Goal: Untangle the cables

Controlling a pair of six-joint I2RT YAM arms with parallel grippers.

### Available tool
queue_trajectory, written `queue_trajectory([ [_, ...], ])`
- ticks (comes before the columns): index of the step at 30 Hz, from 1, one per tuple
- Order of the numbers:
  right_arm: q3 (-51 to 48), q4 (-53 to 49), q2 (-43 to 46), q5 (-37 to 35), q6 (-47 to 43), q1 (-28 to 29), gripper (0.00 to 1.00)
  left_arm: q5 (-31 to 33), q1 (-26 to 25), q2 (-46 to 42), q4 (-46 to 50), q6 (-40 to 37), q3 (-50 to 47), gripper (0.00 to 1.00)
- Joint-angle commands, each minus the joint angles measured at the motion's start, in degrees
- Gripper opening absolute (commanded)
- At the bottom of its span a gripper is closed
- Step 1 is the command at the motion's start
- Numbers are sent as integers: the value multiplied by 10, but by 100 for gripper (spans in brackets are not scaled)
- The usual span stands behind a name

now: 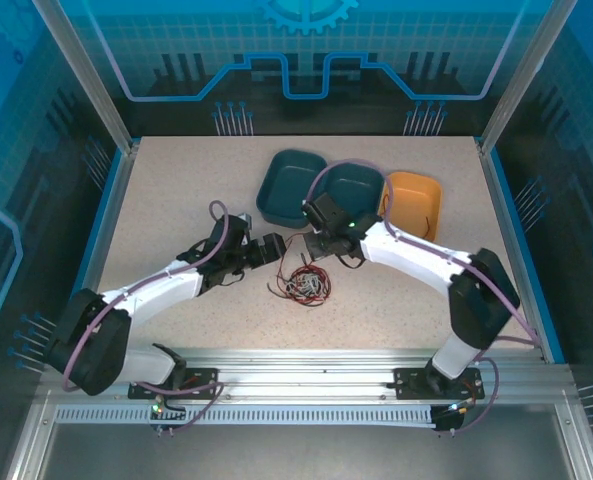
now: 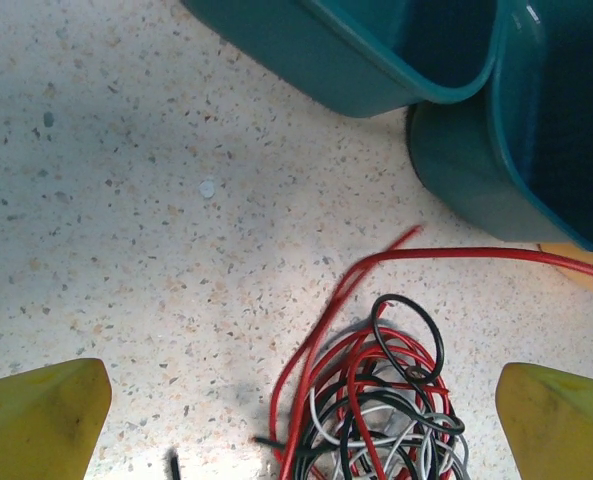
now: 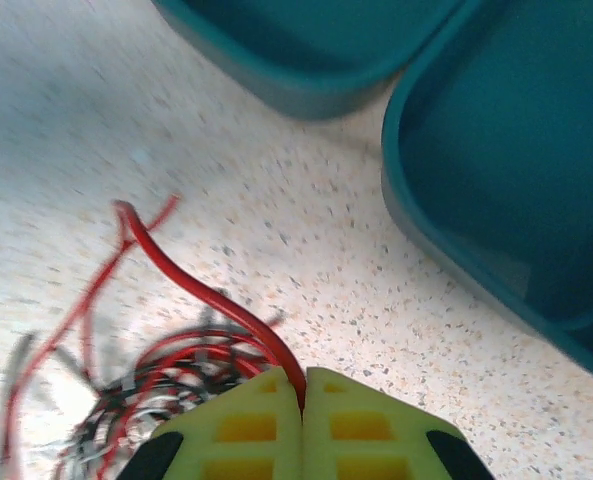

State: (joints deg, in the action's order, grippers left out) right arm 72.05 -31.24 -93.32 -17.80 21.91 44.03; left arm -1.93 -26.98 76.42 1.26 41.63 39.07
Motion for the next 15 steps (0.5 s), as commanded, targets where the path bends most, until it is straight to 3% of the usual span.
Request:
queue_trajectory([
  [1,12,-13,51,-34,18,17,0,-7,4,-26,-3,-19,-4,99],
  [15,54,5,168,-27,1,58,0,-54,4,-50,-65,-39,-32,99],
])
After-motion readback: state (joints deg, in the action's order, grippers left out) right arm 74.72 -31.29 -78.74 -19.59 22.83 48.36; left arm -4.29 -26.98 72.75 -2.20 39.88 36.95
